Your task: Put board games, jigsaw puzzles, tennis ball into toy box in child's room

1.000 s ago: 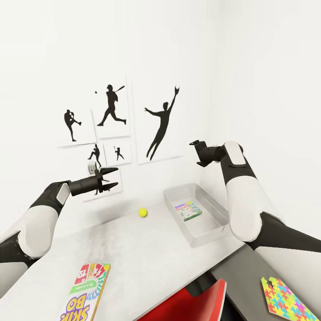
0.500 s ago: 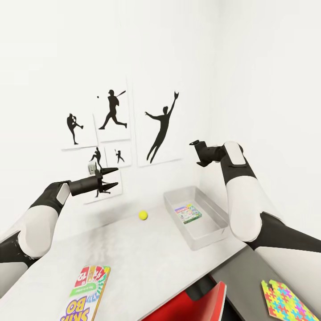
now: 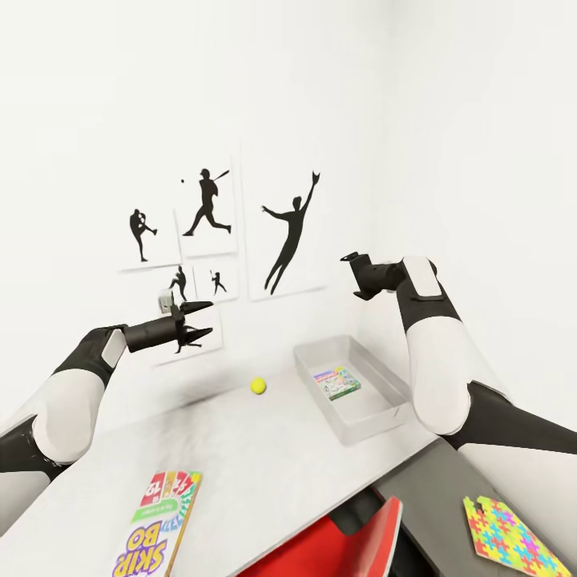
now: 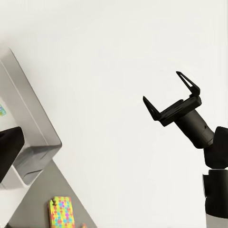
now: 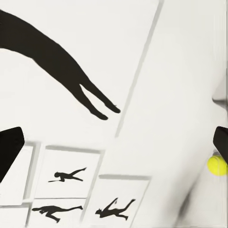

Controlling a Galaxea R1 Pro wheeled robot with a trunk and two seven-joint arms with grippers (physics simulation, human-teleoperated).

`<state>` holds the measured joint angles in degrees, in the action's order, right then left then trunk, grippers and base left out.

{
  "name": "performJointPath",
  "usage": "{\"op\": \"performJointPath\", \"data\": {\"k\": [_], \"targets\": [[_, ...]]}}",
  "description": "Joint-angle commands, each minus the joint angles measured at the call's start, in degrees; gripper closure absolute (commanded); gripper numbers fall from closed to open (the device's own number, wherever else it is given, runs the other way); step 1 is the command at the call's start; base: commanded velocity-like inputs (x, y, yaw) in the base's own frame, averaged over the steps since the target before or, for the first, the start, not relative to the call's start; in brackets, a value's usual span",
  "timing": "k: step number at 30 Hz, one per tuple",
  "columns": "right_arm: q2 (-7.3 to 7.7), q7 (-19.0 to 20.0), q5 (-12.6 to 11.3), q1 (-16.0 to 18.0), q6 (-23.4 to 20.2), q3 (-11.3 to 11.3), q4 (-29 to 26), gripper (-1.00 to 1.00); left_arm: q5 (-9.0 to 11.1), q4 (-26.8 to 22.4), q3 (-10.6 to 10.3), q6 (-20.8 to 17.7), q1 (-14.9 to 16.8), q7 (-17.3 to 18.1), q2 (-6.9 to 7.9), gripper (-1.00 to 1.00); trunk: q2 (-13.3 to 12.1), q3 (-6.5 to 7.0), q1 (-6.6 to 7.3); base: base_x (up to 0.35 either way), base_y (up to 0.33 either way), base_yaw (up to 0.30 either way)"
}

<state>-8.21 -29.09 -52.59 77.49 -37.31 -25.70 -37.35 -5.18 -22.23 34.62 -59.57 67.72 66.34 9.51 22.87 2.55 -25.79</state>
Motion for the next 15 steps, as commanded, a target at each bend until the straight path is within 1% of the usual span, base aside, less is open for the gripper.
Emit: {"op": "performJointPath", "data": {"k": [1,4,10,15], "targets": [[-0.05,-0.56,-0.6,0.03,-0.05,-0.24,-0.09,-1.0,-0.55,0.0,0.38,-0.43,0.04,0.37,-0.03,-1.0,0.05,-0.03,0.01,-0.246,0.0,0.0],[-0.05,-0.56,-0.59,0.03,-0.05,-0.23,-0.09,-1.0,-0.54,0.0,0.37,-0.43,0.04,0.37,-0.02,-1.0,0.05,-0.01,0.01,-0.168,0.0,0.0],[-0.05,-0.55,-0.62,0.03,-0.05,-0.23,-0.09,-1.0,-0.58,0.0,0.37,-0.43,0.04,0.37,-0.07,-1.0,0.05,0.0,0.01,-0.079,0.0,0.0],[-0.04,-0.54,-0.65,0.03,-0.05,-0.28,-0.09,-1.0,-0.57,0.0,0.36,-0.43,0.04,0.37,-0.1,-1.0,0.05,0.05,0.01,-0.234,0.0,0.0]]}}
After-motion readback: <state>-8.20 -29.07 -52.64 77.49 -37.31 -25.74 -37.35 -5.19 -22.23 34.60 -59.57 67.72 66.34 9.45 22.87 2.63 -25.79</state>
